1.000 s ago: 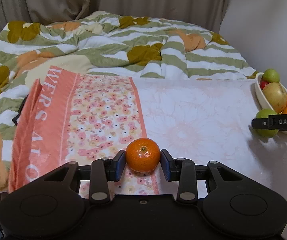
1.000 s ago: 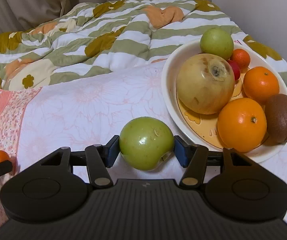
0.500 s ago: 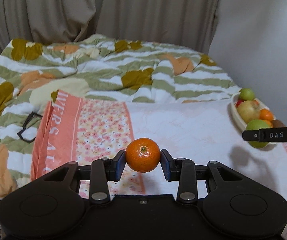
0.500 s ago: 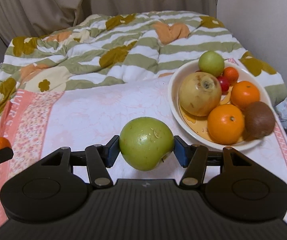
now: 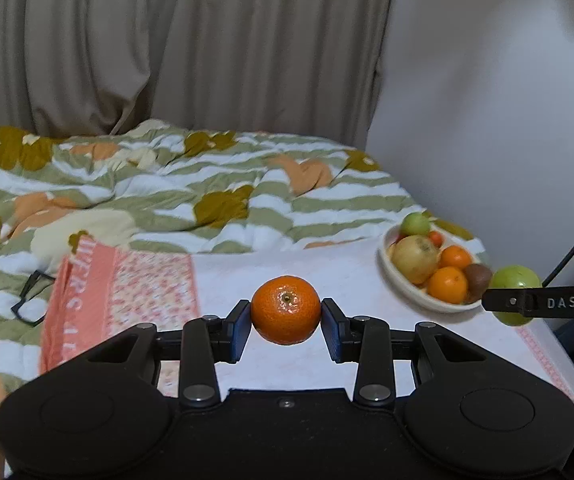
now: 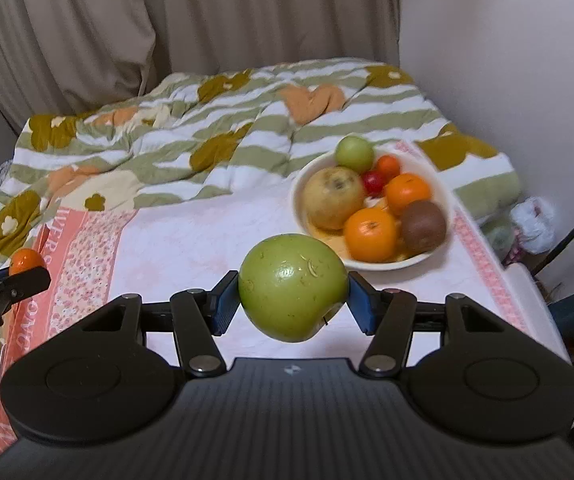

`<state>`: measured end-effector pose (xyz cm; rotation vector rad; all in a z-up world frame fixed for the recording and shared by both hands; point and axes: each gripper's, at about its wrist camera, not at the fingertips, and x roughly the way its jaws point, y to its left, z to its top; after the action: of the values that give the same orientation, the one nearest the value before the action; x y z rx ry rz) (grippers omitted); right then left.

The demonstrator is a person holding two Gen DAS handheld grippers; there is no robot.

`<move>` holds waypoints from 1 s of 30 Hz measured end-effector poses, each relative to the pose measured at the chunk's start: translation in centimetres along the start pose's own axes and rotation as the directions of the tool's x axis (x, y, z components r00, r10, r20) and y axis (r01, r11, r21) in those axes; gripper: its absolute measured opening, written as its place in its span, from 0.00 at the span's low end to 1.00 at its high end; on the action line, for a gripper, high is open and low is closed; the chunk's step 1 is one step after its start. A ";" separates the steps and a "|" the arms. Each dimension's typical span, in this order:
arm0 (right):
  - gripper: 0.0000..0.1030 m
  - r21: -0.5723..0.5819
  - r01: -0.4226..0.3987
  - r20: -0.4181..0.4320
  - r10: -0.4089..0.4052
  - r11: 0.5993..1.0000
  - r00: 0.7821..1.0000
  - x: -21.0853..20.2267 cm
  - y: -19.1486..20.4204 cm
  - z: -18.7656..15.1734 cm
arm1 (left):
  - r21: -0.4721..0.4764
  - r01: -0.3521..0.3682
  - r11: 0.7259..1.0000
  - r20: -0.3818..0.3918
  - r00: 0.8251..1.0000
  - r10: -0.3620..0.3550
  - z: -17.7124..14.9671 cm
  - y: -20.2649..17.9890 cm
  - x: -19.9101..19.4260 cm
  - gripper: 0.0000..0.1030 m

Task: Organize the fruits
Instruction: 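Carry the mandarin and green apple to the white bowl and release them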

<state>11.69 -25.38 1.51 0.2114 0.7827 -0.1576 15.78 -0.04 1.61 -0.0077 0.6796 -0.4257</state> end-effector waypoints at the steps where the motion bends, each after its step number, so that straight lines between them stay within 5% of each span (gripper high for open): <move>1: 0.70 0.001 0.001 0.008 -0.001 1.000 1.000 -0.5 -0.5 0.1 | 0.001 0.004 1.000 0.006 1.000 -0.004 0.1 -0.6 -0.1 0.40; 16: 0.70 -0.098 -0.114 0.024 0.117 0.989 0.993 -2.8 -12.1 2.0 | -0.054 -0.086 0.995 0.054 0.995 0.089 1.0 -13.2 0.7 0.40; 30: 0.70 -0.160 -0.183 -0.007 0.184 0.970 0.983 3.1 -19.3 7.7 | -0.040 -0.117 0.992 0.016 0.993 0.118 3.7 -22.0 8.0 0.40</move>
<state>14.94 -46.11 2.13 0.1299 0.7593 0.0797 15.26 -23.68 2.81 -0.0084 0.6666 -0.2989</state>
